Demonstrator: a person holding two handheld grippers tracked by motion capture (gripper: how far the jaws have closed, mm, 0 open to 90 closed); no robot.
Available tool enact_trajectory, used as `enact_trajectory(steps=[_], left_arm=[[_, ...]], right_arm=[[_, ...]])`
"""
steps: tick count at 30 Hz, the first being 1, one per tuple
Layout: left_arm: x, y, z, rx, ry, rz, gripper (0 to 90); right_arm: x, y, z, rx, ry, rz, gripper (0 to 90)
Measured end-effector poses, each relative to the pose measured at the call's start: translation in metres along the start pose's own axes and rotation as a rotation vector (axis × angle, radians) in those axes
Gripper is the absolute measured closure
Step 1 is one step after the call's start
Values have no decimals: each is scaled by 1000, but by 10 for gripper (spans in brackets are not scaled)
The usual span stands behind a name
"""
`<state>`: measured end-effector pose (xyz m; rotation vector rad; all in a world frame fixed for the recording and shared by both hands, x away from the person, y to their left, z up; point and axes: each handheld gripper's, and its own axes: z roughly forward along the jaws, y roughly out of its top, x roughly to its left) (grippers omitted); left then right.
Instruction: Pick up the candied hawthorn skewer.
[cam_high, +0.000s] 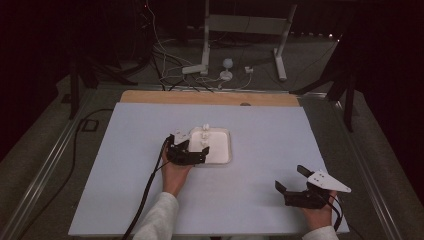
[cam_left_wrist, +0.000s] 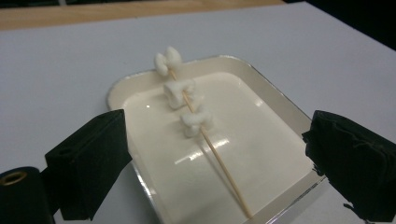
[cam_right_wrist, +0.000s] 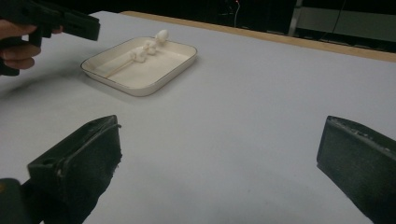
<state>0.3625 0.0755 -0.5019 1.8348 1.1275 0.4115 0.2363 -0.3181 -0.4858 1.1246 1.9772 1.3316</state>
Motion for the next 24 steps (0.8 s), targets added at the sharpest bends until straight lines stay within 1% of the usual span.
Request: enact_trajectory(steps=[1, 2, 4, 6, 7, 9, 11, 12, 13, 15, 16, 17, 18, 19, 20, 21, 22, 24], left_arm=[[0, 0, 0, 0, 0, 0, 74], [-2, -1, 5, 21, -4, 3, 77], [-3, -1, 7, 28, -4, 0, 77], [-5, -2, 12, 49, -1, 2, 106], [-6, -3, 15, 63, 7, 8, 106], [-9, -4, 19, 83, 26, 10, 176], [-10, -5, 23, 111, 42, 16, 182], [-11, -6, 25, 128, 56, 26, 234], [-12, -6, 27, 141, 68, 32, 335], [-14, -7, 29, 162, 86, 53, 441], [-15, -8, 30, 180, 99, 61, 481], [-15, -9, 31, 196, 116, 72, 519], [-17, -7, 30, 213, 154, 76, 574], [-17, -7, 30, 213, 154, 76, 618], [-16, -4, 30, 235, 173, 56, 664], [-16, -4, 30, 235, 173, 56, 707], [-15, -2, 29, 246, 182, 46, 707], [-13, -1, 29, 257, 186, 29, 773]], right_arm=[[0, 0, 0, 0, 0, 0, 0], [0, 0, 0, 0, 0, -1, 0], [0, 0, 0, 0, 0, -1, 0], [0, 0, 0, 2, 0, 0, 0], [0, 0, 0, 2, 0, 0, 0], [0, 0, 0, 2, 0, 0, 0], [0, 0, 0, 1, 0, 0, 0], [0, 0, 0, 1, 0, 0, 0], [-1, 0, 0, 1, -1, 2, 0], [-1, 0, 0, 1, -1, 3, 0], [-1, 0, 0, 1, -1, 3, 0], [-1, 0, 0, 0, -1, 3, 0], [-1, 0, 0, 1, -1, 3, 0], [-1, 0, 0, 1, -1, 3, 0], [-1, 0, 0, 2, -1, 3, 0], [-1, 0, 0, 2, -1, 3, 0], [-1, 0, 0, 2, -1, 3, 0], [0, 0, 0, 1, 0, 2, 0]])
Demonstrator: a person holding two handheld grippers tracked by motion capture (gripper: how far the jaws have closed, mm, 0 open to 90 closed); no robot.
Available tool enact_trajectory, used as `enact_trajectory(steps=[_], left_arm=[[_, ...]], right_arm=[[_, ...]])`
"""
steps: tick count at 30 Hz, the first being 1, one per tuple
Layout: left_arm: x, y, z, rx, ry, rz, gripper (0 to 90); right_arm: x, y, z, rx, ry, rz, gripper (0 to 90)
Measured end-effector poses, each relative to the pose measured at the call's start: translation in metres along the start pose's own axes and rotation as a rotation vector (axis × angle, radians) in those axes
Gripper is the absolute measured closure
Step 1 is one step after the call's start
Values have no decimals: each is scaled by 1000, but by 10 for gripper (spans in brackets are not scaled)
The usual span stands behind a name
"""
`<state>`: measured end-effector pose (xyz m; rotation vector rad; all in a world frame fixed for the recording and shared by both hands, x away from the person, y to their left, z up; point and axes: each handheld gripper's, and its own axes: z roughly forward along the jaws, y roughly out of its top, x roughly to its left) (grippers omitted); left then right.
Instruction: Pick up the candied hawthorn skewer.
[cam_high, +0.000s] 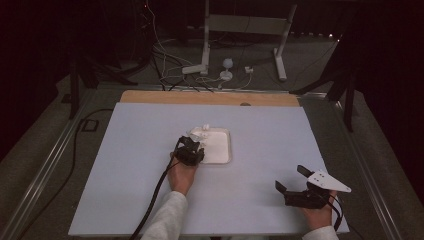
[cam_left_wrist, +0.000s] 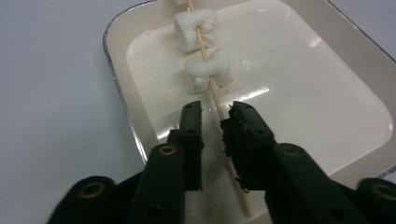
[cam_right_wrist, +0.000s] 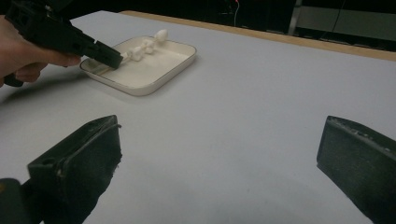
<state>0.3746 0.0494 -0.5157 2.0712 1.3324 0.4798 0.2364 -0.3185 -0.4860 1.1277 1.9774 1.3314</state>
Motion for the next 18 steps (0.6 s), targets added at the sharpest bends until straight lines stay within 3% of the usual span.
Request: enact_trajectory(steps=[2, 3, 10, 18], left_arm=[[2, 1, -1, 10, -5, -17, 883], [5, 1, -1, 13, -18, -35, 893], [10, 2, -4, 0, -83, -93, 900], [11, -3, -22, -21, -134, -104, 900]], right_arm=[[0, 0, 0, 0, 0, 1, 0], [0, 0, 0, 1, 0, 1, 0], [-1, 0, 0, 1, -2, 2, 0], [-2, -1, -1, 1, -4, 4, 0]])
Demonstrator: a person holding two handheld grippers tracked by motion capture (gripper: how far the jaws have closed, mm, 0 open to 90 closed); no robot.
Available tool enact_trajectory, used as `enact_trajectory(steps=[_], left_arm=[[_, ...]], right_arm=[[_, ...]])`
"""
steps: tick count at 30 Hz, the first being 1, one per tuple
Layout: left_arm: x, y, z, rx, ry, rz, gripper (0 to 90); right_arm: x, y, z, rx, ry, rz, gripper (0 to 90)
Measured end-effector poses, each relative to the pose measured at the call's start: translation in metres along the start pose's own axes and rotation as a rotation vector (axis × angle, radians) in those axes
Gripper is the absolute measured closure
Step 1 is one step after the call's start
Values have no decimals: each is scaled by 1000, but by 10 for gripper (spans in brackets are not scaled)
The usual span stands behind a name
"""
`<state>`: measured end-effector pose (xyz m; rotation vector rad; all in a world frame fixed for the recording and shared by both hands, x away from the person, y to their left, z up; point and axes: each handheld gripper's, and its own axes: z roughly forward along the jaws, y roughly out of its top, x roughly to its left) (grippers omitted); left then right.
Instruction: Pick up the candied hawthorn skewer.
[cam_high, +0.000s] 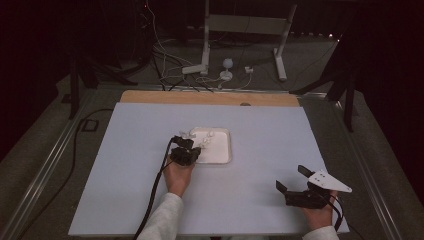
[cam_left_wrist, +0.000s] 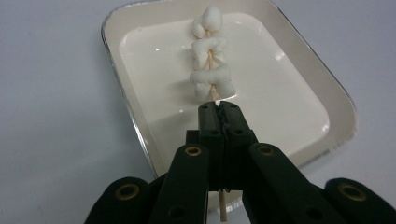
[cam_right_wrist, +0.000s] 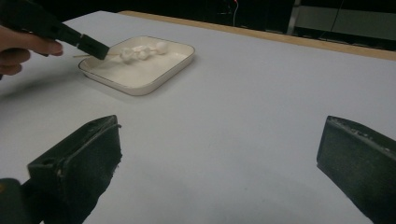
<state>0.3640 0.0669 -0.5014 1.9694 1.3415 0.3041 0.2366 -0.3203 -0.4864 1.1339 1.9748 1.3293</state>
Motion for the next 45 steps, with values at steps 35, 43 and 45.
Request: enact_trajectory(steps=[35, 43, 45], left_arm=[[21, -17, -60, -122, -87, 36, 900], [30, -28, -73, -167, -102, 33, 900], [31, -30, -77, -178, -105, 36, 900]], right_arm=[[1, 1, 2, 2, 3, 7, 0], [2, 1, 3, 1, 7, 8, 0], [2, 2, 3, -4, 7, 10, 0]])
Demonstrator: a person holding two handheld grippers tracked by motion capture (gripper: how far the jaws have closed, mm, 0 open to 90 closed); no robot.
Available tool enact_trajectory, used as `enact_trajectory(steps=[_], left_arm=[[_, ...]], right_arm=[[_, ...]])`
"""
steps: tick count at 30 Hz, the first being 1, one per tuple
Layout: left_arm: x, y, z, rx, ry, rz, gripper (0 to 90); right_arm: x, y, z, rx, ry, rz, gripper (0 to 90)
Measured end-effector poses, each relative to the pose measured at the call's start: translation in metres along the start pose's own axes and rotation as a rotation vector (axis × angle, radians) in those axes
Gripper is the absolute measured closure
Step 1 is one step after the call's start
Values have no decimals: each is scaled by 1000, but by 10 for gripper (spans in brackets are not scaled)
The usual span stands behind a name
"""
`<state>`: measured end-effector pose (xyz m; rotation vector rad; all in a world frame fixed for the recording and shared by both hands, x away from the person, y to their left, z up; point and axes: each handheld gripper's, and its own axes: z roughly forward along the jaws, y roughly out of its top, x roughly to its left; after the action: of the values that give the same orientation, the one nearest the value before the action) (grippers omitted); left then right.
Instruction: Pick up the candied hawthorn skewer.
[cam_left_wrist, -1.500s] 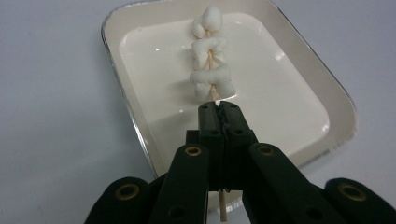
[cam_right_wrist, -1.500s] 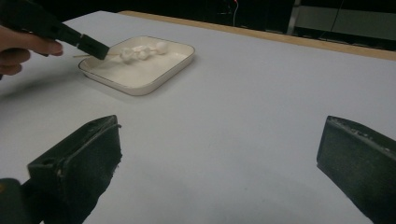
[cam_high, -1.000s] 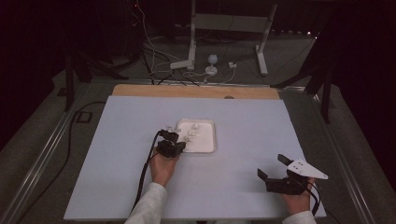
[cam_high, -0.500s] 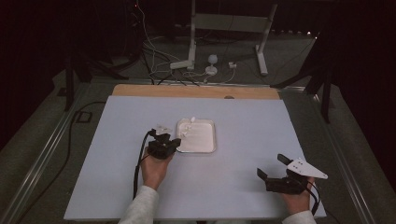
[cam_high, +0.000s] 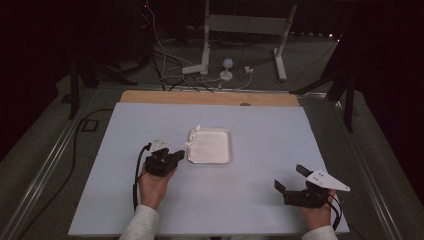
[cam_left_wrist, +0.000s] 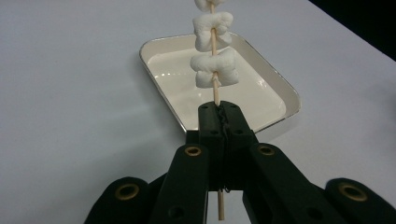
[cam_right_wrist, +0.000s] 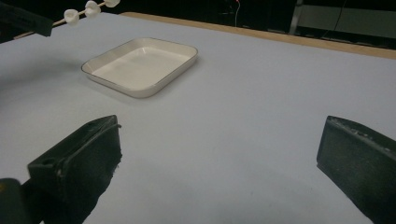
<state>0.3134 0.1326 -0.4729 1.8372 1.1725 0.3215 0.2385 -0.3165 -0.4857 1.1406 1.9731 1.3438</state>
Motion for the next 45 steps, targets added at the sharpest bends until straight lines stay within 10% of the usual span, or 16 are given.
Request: enact_trajectory(steps=[17, 45], left_arm=[[1, -2, -14, -71, -44, 17, 900], [-11, 1, -20, -125, -102, 59, 900]], right_arm=[[9, 43, 3, -59, 71, 7, 0], [37, 127, 86, -45, 243, -27, 0]])
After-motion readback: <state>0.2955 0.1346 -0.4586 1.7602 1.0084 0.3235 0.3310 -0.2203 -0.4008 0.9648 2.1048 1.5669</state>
